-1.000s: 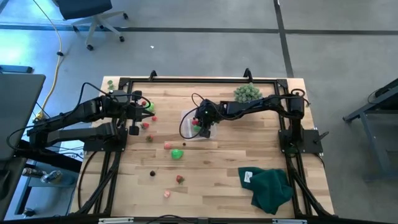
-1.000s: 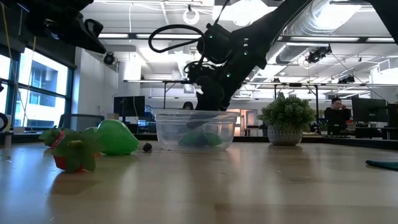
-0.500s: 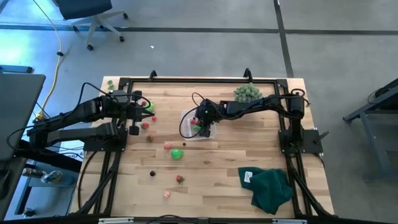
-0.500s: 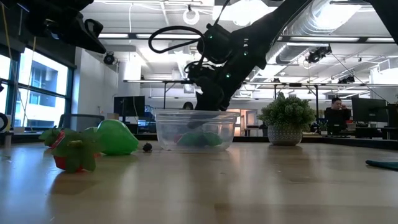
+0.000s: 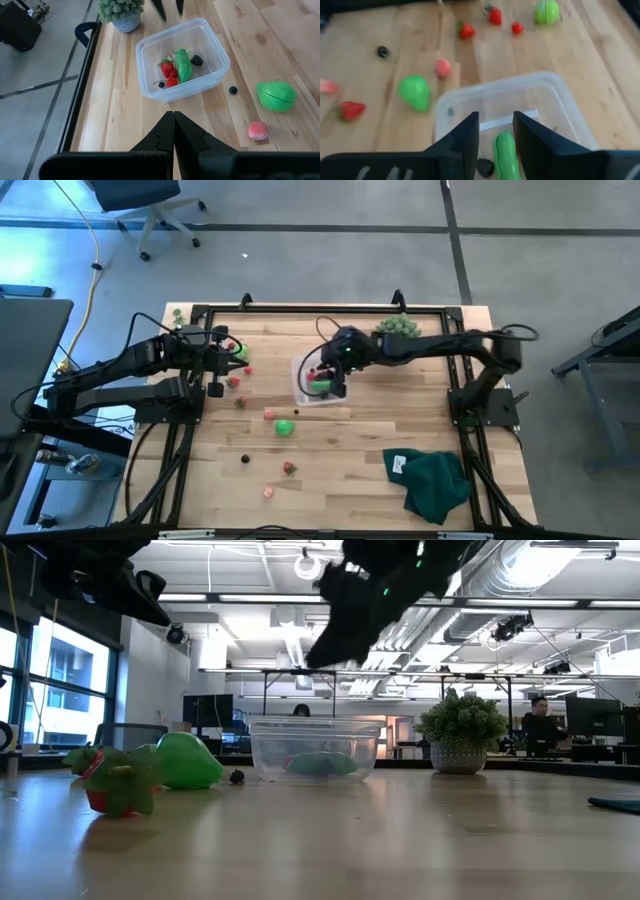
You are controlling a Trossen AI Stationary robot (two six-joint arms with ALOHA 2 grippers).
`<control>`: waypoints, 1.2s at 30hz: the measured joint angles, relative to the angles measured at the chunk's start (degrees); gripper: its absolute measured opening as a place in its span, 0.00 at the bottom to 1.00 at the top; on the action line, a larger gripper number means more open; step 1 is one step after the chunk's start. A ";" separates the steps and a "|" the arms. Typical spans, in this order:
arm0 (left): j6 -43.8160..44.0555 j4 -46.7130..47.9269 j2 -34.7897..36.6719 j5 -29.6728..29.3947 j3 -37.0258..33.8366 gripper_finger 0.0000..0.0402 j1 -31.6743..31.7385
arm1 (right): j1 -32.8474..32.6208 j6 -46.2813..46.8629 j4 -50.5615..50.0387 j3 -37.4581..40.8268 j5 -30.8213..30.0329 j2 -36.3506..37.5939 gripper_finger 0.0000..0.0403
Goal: Pick and placing Produce into tupperware
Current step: Put the cabbage into the transparent bin
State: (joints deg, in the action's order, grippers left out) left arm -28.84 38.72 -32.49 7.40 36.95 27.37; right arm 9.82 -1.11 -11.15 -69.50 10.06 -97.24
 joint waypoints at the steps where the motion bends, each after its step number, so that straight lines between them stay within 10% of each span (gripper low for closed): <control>1: 0.02 0.00 -0.02 0.02 0.00 0.00 0.00 | -0.23 -0.40 -0.67 0.36 -0.05 1.66 0.25; 22: 0.01 0.00 -0.01 0.00 0.01 0.00 -0.01 | -1.98 -3.88 1.50 27.17 -7.89 38.04 0.01; 36: 0.00 0.00 -0.01 0.01 0.00 0.00 -0.01 | -1.96 -3.87 1.17 30.70 -10.53 41.32 0.00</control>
State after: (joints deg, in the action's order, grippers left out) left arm -28.83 38.72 -32.51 7.41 36.95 27.36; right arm 7.86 -4.97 -9.98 -38.81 -0.47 -55.92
